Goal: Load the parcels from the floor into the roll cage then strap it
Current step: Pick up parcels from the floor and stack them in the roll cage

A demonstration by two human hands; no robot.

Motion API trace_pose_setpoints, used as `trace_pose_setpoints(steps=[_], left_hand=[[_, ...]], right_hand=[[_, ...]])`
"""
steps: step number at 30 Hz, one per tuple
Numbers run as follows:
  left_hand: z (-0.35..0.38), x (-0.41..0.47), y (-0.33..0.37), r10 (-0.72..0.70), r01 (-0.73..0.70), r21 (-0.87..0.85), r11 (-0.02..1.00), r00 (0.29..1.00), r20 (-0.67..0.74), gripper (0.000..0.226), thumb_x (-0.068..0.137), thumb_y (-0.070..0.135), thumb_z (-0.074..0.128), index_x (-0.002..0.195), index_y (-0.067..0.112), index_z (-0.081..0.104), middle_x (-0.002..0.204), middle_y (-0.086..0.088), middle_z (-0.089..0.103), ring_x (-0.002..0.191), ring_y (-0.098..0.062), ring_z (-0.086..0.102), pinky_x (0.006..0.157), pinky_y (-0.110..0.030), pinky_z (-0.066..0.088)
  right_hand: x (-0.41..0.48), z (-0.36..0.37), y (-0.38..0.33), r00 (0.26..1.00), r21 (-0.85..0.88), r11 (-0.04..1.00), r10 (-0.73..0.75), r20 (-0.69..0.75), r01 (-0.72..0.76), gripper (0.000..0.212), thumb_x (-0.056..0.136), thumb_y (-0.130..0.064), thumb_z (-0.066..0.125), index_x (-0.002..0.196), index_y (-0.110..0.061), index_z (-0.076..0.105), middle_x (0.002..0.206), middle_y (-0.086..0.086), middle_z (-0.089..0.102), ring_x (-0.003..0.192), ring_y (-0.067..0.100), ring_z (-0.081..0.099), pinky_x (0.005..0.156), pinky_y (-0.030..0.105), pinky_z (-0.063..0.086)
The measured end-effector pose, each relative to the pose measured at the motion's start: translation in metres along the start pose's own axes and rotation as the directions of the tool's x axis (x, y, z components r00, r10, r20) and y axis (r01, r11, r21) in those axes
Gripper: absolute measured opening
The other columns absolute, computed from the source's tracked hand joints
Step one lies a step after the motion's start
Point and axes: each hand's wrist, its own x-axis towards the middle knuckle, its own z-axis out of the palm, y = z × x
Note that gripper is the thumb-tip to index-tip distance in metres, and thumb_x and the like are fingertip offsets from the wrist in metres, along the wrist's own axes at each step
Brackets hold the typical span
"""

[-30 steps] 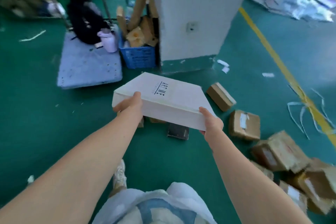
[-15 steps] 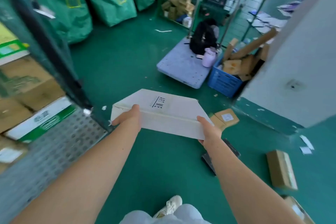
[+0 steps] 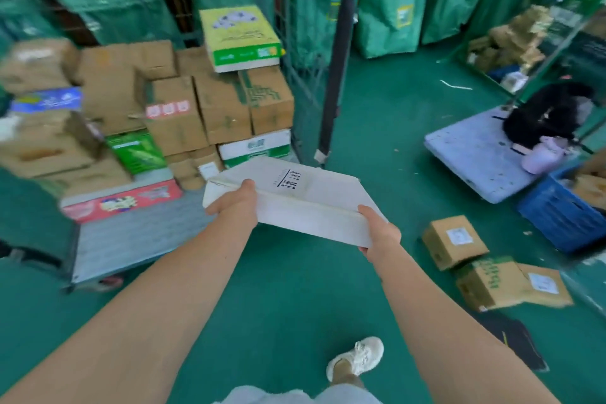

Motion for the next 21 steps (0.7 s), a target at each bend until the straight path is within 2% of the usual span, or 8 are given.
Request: trace_pose_setpoints(steps=[3,8,11,14,16,18,19,21], left_hand=[[-0.051,-0.001,0.005,-0.020,0.014,-0.071,0.997,0.996,-0.087,0.096,0.075,0.059,0.064,0.143,-0.003,0.035,0.139,-0.019,0.048,0.123,-0.034,0.052,0.104,-0.038,0.044],[-0.109,0.016,0.019,0.025,-0.062,-0.280,0.958,0.990,-0.135,0.114,0.042,0.055,0.067,0.141,0.008,0.037,0.134,-0.012,0.054,0.114,-0.032,0.057,0.100,-0.042,0.048],[-0.127,0.002,0.035,0.029,-0.078,-0.321,0.944,0.987,-0.156,0.104,0.059,0.056,0.066,0.144,0.006,0.033,0.139,-0.013,0.050,0.120,-0.034,0.053,0.104,-0.043,0.045],[-0.131,0.002,0.049,0.012,-0.111,-0.440,0.891,0.975,-0.222,0.083,0.088,0.052,0.052,0.147,-0.002,0.030,0.148,-0.021,0.040,0.132,-0.039,0.043,0.110,-0.042,0.038],[-0.126,0.014,0.062,0.049,-0.129,-0.419,0.899,0.979,-0.197,0.095,0.077,0.059,0.055,0.148,0.000,0.031,0.149,-0.023,0.038,0.133,-0.041,0.042,0.109,-0.049,0.040],[-0.117,0.014,0.076,0.040,-0.131,-0.419,0.898,0.975,-0.218,0.110,0.062,0.062,0.065,0.147,0.002,0.028,0.148,-0.019,0.040,0.128,-0.041,0.047,0.103,-0.054,0.044],[-0.112,0.010,0.082,0.012,-0.114,-0.466,0.877,0.976,-0.216,0.109,0.064,0.060,0.070,0.147,0.003,0.027,0.147,-0.017,0.040,0.127,-0.039,0.047,0.101,-0.053,0.045],[-0.094,0.008,0.097,0.006,-0.131,-0.504,0.854,0.970,-0.242,0.101,0.075,0.057,0.071,0.147,0.001,0.026,0.143,-0.016,0.043,0.125,-0.036,0.049,0.098,-0.046,0.048]], right_hand=[[-0.025,0.031,0.010,0.997,-0.031,0.999,-0.015,0.070,0.018,0.043,0.081,-0.032,0.079,0.103,-0.015,0.047,0.090,0.003,0.049,0.095,0.026,0.054,0.083,0.039,0.054],[-0.055,0.076,0.006,0.978,-0.053,0.997,-0.052,0.201,0.064,0.040,0.079,-0.028,0.081,0.103,-0.015,0.051,0.099,0.006,0.056,0.098,0.030,0.059,0.087,0.044,0.057],[-0.060,0.100,-0.007,0.965,-0.055,0.993,-0.088,0.249,0.105,0.038,0.077,-0.028,0.083,0.097,-0.016,0.054,0.097,0.006,0.057,0.099,0.031,0.060,0.090,0.047,0.056],[-0.065,0.121,-0.029,0.941,-0.034,0.982,-0.167,0.293,0.185,0.066,0.064,-0.037,0.088,0.117,-0.015,0.056,0.111,0.007,0.061,0.101,0.028,0.062,0.088,0.044,0.057],[-0.059,0.133,-0.044,0.929,-0.048,0.974,-0.194,0.315,0.220,0.084,0.054,-0.042,0.089,0.127,-0.017,0.056,0.121,0.007,0.060,0.104,0.030,0.063,0.090,0.047,0.057],[-0.049,0.144,-0.063,0.914,-0.033,0.966,-0.233,0.332,0.258,0.053,0.067,-0.035,0.087,0.110,-0.019,0.060,0.116,0.008,0.062,0.103,0.030,0.063,0.092,0.049,0.056],[-0.047,0.147,-0.072,0.911,-0.032,0.963,-0.242,0.333,0.267,0.040,0.073,-0.031,0.085,0.100,-0.021,0.059,0.112,0.007,0.062,0.103,0.030,0.063,0.093,0.048,0.055],[-0.039,0.156,-0.095,0.894,-0.045,0.953,-0.264,0.362,0.300,0.033,0.077,-0.029,0.083,0.098,-0.022,0.058,0.108,0.004,0.060,0.106,0.029,0.060,0.096,0.048,0.054]])
